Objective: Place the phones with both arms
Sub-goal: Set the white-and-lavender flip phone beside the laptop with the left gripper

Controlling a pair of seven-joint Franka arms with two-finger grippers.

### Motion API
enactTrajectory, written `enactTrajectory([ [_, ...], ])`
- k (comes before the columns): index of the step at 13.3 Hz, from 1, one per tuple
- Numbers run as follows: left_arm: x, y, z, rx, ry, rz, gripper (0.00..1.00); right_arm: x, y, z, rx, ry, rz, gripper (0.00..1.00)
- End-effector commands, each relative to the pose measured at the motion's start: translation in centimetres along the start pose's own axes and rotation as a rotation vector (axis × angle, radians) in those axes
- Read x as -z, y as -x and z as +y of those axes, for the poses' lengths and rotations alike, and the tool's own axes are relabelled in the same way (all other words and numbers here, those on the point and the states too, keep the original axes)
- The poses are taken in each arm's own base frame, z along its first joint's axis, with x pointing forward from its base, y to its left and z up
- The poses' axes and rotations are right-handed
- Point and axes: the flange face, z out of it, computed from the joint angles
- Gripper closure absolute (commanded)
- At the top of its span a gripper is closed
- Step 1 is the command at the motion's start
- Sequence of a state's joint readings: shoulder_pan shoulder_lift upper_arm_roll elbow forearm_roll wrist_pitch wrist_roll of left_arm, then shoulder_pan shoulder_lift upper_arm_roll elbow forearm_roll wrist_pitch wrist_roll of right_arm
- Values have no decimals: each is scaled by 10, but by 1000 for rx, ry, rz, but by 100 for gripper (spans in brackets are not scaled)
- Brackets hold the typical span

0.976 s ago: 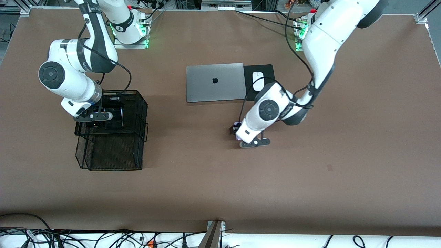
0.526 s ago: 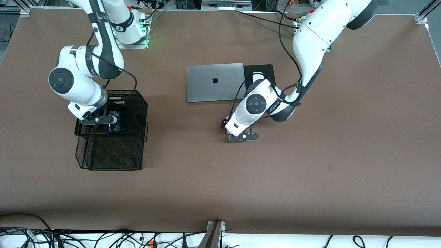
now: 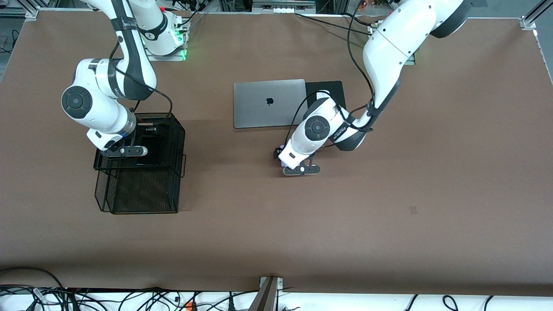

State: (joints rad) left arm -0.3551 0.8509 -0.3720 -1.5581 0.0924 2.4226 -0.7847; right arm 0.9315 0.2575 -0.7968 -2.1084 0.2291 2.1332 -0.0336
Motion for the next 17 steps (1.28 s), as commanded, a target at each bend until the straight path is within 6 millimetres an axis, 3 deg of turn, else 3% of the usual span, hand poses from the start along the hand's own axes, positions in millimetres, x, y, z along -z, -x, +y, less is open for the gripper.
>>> enactTrajectory([
  [1, 13, -6, 6, 29, 20, 14, 0, 16, -4, -4, 22, -26, -11, 0],
  [4, 59, -12, 6, 31, 9, 36, 0, 57, -11, -10, 38, -42, -38, 0],
  [6, 117, -27, -12, 39, -37, 46, 0, 97, -17, -11, 37, -50, -35, 0],
  [10, 233, -54, -78, -4, -145, 12, 0, 166, -22, -24, 38, -45, -9, 0],
  [13, 307, -87, -151, -101, -185, -55, 0, 178, -26, -45, -28, -41, 23, 0],
  [15, 356, -98, -199, -119, -184, -51, 0, 167, -32, -96, -40, -4, 34, 0],
  [17, 396, -102, -241, -88, -180, -23, 0, 150, -44, -168, -3, 36, 90, 0],
])
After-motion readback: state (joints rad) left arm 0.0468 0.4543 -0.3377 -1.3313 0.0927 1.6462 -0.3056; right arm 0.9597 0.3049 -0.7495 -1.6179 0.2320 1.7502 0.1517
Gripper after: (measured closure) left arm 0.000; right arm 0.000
